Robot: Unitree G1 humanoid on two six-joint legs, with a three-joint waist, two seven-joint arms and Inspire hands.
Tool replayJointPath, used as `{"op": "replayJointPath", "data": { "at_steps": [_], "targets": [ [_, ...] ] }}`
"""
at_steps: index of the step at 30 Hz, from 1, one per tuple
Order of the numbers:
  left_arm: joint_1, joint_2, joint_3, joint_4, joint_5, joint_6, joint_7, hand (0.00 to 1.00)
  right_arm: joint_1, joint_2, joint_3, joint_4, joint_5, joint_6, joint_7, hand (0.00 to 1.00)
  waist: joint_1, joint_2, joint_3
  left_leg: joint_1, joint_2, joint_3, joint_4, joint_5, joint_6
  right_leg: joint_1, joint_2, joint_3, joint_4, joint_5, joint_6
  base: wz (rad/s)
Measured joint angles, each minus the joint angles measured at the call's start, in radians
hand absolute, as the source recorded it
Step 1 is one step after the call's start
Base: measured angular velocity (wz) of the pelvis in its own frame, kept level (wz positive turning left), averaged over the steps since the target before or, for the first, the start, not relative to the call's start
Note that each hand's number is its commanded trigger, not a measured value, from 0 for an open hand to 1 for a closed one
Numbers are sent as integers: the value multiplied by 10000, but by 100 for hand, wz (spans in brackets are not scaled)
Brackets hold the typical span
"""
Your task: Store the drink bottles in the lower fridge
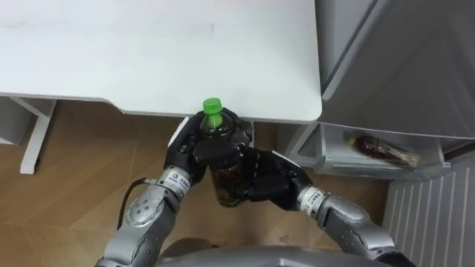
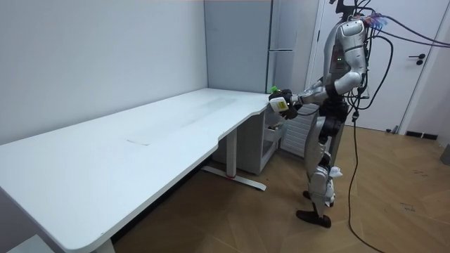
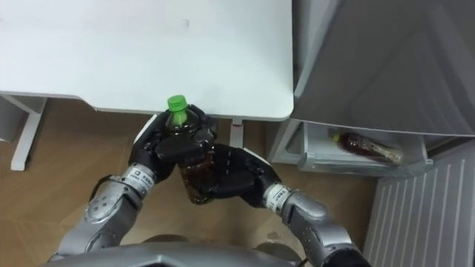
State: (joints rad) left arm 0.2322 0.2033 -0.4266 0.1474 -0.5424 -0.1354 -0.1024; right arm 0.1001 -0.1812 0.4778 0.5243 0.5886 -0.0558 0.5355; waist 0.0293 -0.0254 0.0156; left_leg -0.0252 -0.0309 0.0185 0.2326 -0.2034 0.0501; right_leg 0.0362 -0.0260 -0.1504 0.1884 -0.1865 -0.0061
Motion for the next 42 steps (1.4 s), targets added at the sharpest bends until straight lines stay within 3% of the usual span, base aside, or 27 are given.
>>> {"op": "replayJointPath", "data": {
  "at_steps": [10,11,12,21,24,27,31,35,37,42],
  "targets": [
    [-174,58,-31,-4,282,28,-335,98,3,-23,10,7,306,31,-30,100,-33,-20,15,26,2,70,-1,-1,2,-11,2,94,-4,8,5,-2],
    [-205,63,-43,-4,326,28,-335,74,0,-23,10,7,346,29,-40,100,-31,-21,16,23,2,71,-2,-1,2,-12,3,94,-4,8,5,0],
    [-257,70,-57,-4,347,28,-335,2,-7,-23,10,6,402,16,-58,100,-29,-28,20,22,4,78,-3,-1,2,-13,6,94,-4,9,4,0],
    [-389,186,-118,-187,804,29,-248,0,-5,-118,140,6,807,-84,-51,100,-34,-75,56,34,9,137,-22,-4,2,-25,8,138,-18,10,4,0],
    [-429,217,-87,-854,1550,33,156,0,-10,-114,325,-3,1517,-217,53,100,-72,-52,69,19,7,120,-33,-5,4,-38,10,124,-28,11,4,0],
    [-468,202,142,-1607,2563,32,534,0,-10,-129,416,-96,2008,-595,321,100,-151,20,76,27,2,88,-25,-5,3,-15,12,104,-35,13,4,1],
    [-733,147,680,-2736,3842,10,1091,0,-15,-173,391,-135,2081,-677,351,100,-180,96,81,69,0,74,24,-3,1,47,9,98,-34,15,6,0],
    [-776,-144,1404,-4111,4411,-658,2026,0,324,-333,193,-126,1811,-671,349,100,-86,166,114,317,1,63,-82,-3,1,241,8,108,-57,15,6,-2],
    [-832,-100,2139,-4690,4922,-1278,2723,0,606,-381,-143,20,1451,-667,350,100,79,224,128,472,5,72,-155,-2,1,383,16,108,-98,15,6,-2],
    [-817,-20,4185,-5603,5967,-1720,4081,0,1663,-511,-1400,20,1064,-652,381,100,626,396,54,563,-3,-23,-258,-2,-1,499,17,7,-205,28,3,4]
  ]
}}
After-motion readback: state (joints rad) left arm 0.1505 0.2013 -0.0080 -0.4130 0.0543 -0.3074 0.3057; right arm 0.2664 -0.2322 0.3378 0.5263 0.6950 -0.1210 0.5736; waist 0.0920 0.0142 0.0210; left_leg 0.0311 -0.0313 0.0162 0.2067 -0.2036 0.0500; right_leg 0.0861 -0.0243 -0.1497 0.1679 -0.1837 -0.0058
